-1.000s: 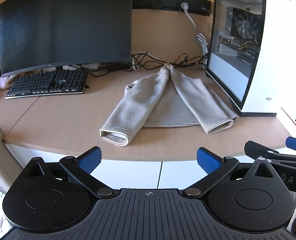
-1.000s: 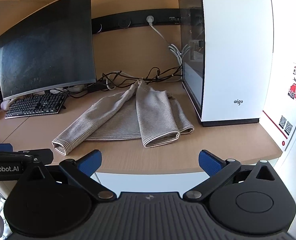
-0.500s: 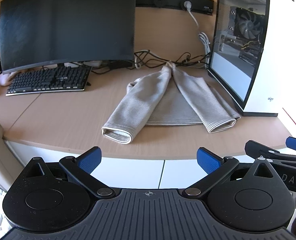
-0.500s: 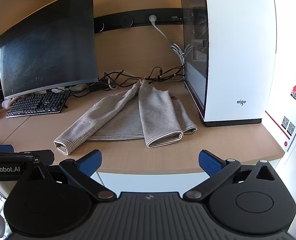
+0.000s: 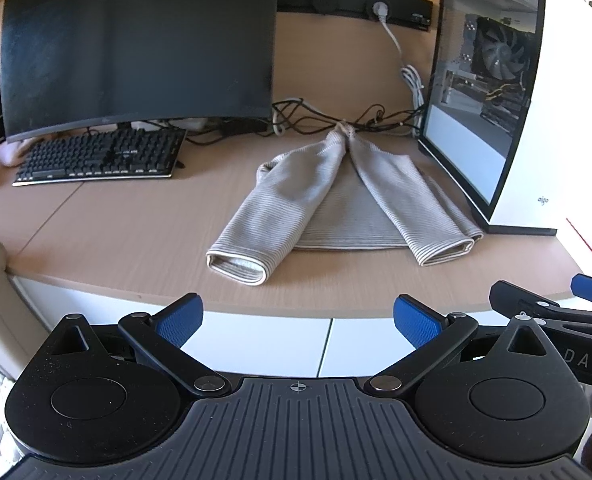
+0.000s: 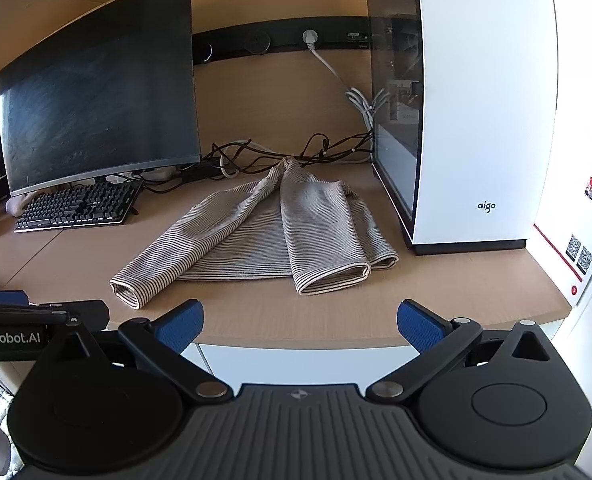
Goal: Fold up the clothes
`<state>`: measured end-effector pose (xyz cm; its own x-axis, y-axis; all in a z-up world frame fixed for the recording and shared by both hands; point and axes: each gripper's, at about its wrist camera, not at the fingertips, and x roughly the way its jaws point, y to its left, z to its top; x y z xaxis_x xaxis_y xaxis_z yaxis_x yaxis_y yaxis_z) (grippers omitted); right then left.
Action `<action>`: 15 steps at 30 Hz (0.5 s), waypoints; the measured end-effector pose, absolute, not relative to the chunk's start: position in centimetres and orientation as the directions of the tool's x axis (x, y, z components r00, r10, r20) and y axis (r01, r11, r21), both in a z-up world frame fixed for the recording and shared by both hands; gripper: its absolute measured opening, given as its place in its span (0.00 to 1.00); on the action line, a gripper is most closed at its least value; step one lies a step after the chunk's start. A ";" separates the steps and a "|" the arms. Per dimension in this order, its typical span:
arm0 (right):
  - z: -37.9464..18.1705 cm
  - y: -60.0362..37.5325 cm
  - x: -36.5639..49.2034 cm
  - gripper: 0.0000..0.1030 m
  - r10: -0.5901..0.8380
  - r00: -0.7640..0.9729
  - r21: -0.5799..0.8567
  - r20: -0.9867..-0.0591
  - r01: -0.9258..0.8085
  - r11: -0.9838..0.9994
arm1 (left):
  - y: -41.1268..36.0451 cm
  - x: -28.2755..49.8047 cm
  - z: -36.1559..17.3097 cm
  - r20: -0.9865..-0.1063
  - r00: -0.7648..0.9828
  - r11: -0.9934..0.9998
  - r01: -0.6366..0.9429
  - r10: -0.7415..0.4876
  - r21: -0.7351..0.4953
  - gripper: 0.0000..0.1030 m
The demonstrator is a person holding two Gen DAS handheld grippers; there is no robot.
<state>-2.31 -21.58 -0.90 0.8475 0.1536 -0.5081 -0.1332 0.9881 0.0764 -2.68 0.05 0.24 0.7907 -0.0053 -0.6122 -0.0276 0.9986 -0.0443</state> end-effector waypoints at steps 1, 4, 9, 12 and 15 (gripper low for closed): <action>-0.9 -21.5 -2.3 1.00 0.154 0.847 0.076 -0.508 -0.134 0.988 | 0.1 -2.7 0.2 -0.612 0.791 0.999 -0.028 -0.005 -0.044 1.00; -0.9 -21.5 -2.1 1.00 0.156 0.846 0.076 -0.509 -0.136 0.988 | 0.2 -2.6 0.2 -0.614 0.789 0.999 -0.030 -0.003 -0.044 1.00; -1.0 -21.4 -1.8 1.00 0.158 0.842 0.079 -0.516 -0.137 0.987 | 0.3 -2.3 0.0 -0.620 0.784 0.998 -0.032 -0.002 -0.044 1.00; -1.1 -21.3 -1.7 1.00 0.158 0.840 0.079 -0.519 -0.136 0.987 | 0.4 -2.2 0.0 -0.623 0.782 0.998 -0.033 -0.002 -0.044 1.00; -1.1 -21.1 -1.5 1.00 0.158 0.839 0.081 -0.521 -0.136 0.987 | 0.4 -2.0 -0.1 -0.627 0.779 0.998 -0.034 0.000 -0.043 1.00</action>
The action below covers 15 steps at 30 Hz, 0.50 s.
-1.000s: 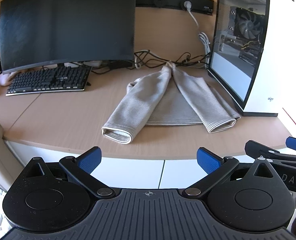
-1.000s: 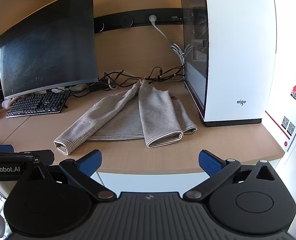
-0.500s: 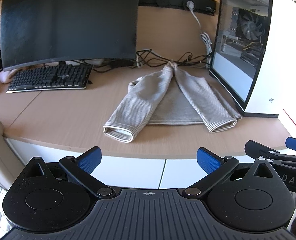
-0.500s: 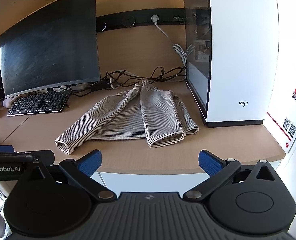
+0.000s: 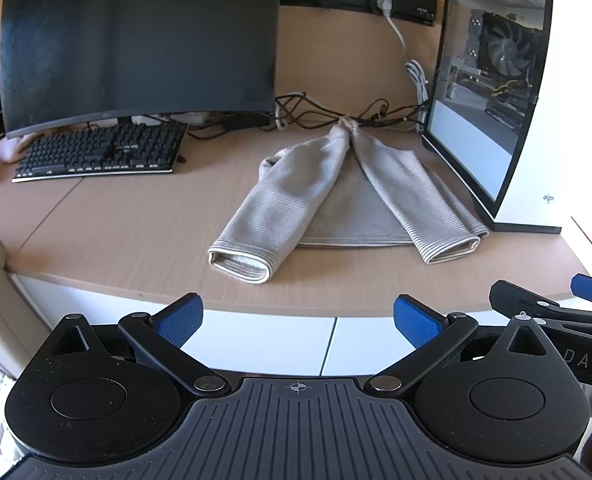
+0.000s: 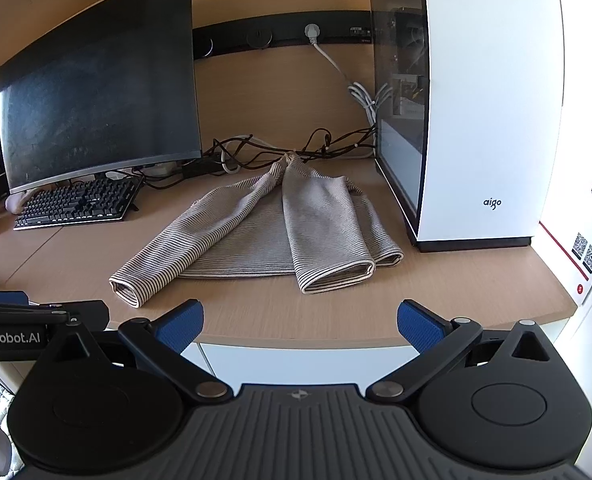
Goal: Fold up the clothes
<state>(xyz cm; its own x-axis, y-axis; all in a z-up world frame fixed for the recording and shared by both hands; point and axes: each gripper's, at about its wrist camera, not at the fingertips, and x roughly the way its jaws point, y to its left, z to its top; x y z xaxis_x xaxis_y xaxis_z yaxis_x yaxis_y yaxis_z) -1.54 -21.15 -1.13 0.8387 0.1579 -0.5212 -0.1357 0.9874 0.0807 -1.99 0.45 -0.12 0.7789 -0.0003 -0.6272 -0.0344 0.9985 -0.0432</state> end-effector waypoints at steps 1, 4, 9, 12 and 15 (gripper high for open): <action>-1.1 -21.1 -1.5 1.00 0.158 0.838 0.081 -0.522 -0.136 0.987 | 0.5 -1.9 -0.2 -0.629 0.778 0.998 -0.035 0.000 -0.043 1.00; -1.2 -21.1 -1.3 1.00 0.160 0.837 0.083 -0.524 -0.136 0.987 | 0.5 -1.7 -0.3 -0.634 0.773 0.998 -0.036 0.000 -0.044 1.00; -1.6 -21.1 -0.3 1.00 0.166 0.822 0.103 -0.546 -0.130 0.986 | 0.9 -0.4 -0.8 -0.665 0.746 0.997 -0.023 -0.032 -0.074 1.00; -2.0 -21.2 0.4 1.00 0.167 0.809 0.124 -0.563 -0.117 0.985 | 1.3 0.8 -1.5 -0.693 0.717 0.994 -0.008 -0.071 -0.110 1.00; -2.3 -21.2 1.4 1.00 0.161 0.804 0.139 -0.573 -0.098 0.985 | 1.5 2.3 -2.1 -0.717 0.690 0.992 0.009 -0.099 -0.129 1.00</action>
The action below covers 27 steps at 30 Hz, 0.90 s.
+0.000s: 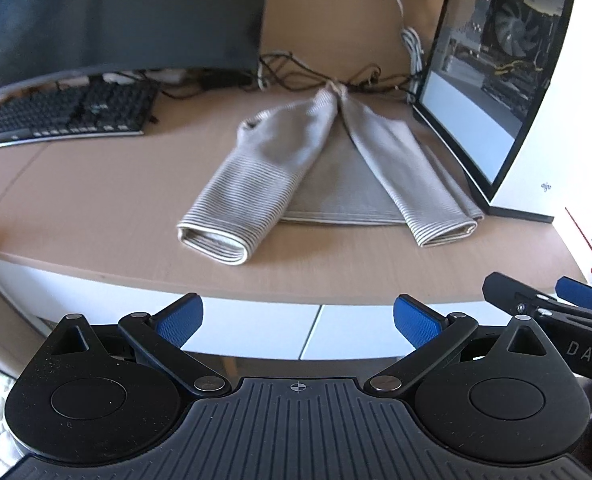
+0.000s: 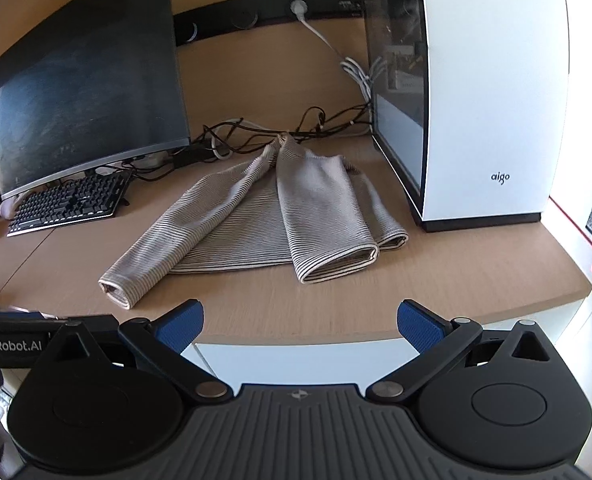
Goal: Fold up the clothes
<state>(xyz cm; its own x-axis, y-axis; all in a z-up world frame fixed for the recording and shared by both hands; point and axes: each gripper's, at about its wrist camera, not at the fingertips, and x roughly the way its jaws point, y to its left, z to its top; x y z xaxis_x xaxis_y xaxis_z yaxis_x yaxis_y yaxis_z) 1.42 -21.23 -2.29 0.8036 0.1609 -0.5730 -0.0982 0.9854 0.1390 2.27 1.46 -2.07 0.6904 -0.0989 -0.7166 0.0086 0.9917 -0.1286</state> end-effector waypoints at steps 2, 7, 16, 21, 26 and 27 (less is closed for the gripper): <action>-2.5 -21.2 2.1 1.00 0.163 0.800 0.155 -0.578 -0.088 0.984 | 1.4 3.5 -2.4 -0.729 0.675 0.991 0.024 -0.112 -0.129 1.00; -3.3 -21.1 4.4 1.00 0.155 0.785 0.189 -0.600 -0.049 0.981 | 1.7 6.9 -3.1 -0.752 0.643 0.989 0.068 -0.142 -0.129 1.00; -3.7 -19.9 9.4 1.00 0.110 0.764 0.212 -0.635 0.036 0.977 | 3.1 13.6 -3.7 -0.763 0.605 0.973 0.160 -0.228 -0.164 1.00; -3.3 -19.4 11.7 1.00 0.042 0.756 0.186 -0.653 0.106 0.977 | 4.2 17.3 -4.3 -0.754 0.583 0.952 0.230 -0.302 -0.204 1.00; -3.2 -19.3 13.6 1.00 -0.035 0.731 0.141 -0.681 0.178 0.974 | 4.1 20.7 -5.1 -0.734 0.560 0.915 0.335 -0.383 -0.222 1.00; -3.2 -19.3 13.8 1.00 -0.050 0.728 0.129 -0.684 0.188 0.974 | 3.7 21.5 -5.3 -0.729 0.558 0.907 0.359 -0.397 -0.219 1.00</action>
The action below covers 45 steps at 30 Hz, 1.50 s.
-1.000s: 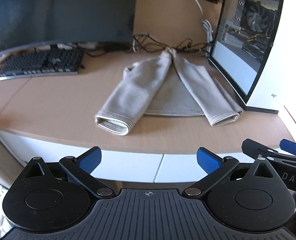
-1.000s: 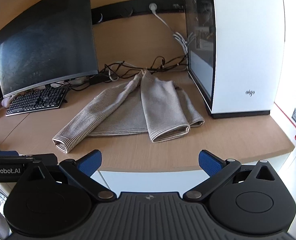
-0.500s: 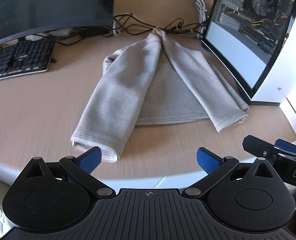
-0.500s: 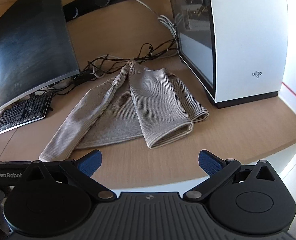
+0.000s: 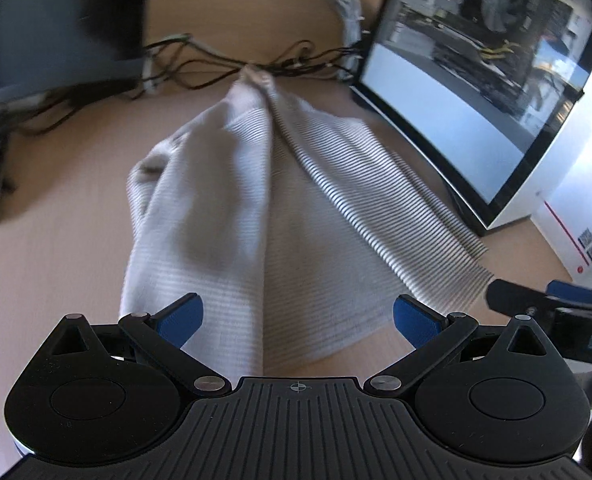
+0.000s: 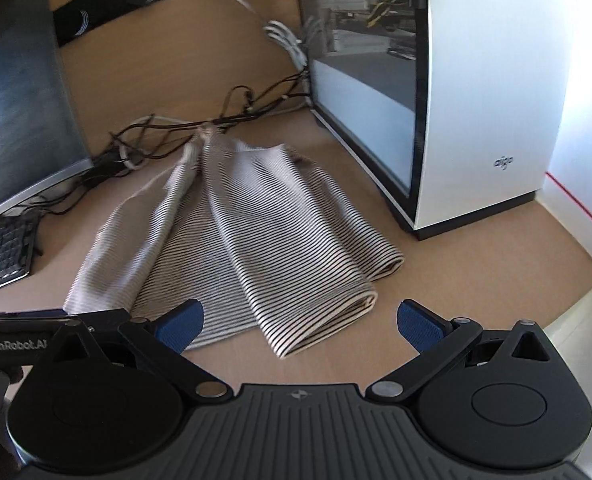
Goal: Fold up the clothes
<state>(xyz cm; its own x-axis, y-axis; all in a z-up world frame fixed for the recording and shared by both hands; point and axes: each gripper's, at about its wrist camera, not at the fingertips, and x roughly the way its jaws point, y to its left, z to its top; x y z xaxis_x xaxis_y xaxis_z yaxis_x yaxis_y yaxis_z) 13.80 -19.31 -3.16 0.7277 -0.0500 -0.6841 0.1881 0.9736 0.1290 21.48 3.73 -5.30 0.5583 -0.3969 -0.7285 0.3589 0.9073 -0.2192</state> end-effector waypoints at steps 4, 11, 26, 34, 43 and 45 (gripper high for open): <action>-2.9 -19.3 14.8 1.00 -0.110 0.717 0.057 -0.688 0.204 0.977 | 2.4 24.7 -6.1 -0.704 0.556 0.882 0.413 -0.442 -0.228 1.00; -2.8 -20.4 20.1 1.00 -0.057 0.707 0.055 -0.705 0.135 0.989 | 2.9 29.2 -8.8 -0.744 0.507 0.893 0.344 -0.436 -0.289 1.00; -9.0 -18.2 32.6 1.00 0.263 0.608 0.243 -0.749 -0.117 0.963 | 3.6 24.8 -9.5 -0.757 0.564 0.922 0.364 -0.330 -0.131 1.00; -8.0 -20.2 26.8 1.00 0.486 0.424 0.423 -0.764 -0.239 0.874 | 6.6 19.7 -8.9 -0.805 0.495 0.928 0.329 -0.328 -0.176 1.00; -6.9 -18.4 20.5 1.00 0.366 0.470 0.190 -0.803 -0.381 0.905 | 5.1 16.8 -6.9 -0.802 0.549 0.903 0.429 -0.235 0.029 1.00; -6.2 -18.0 21.1 1.00 0.287 0.530 0.101 -0.798 -0.351 0.931 | 3.2 17.2 -6.2 -0.749 0.629 0.878 0.458 -0.209 0.140 1.00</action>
<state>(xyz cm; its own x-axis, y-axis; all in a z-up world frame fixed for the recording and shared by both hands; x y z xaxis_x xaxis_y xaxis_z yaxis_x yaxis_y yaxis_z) 21.08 -18.00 -6.20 0.5302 0.2866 -0.7980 -0.3511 0.9309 0.1011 17.19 3.25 -6.24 0.6287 -0.2087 -0.7492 0.4579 0.8780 0.1397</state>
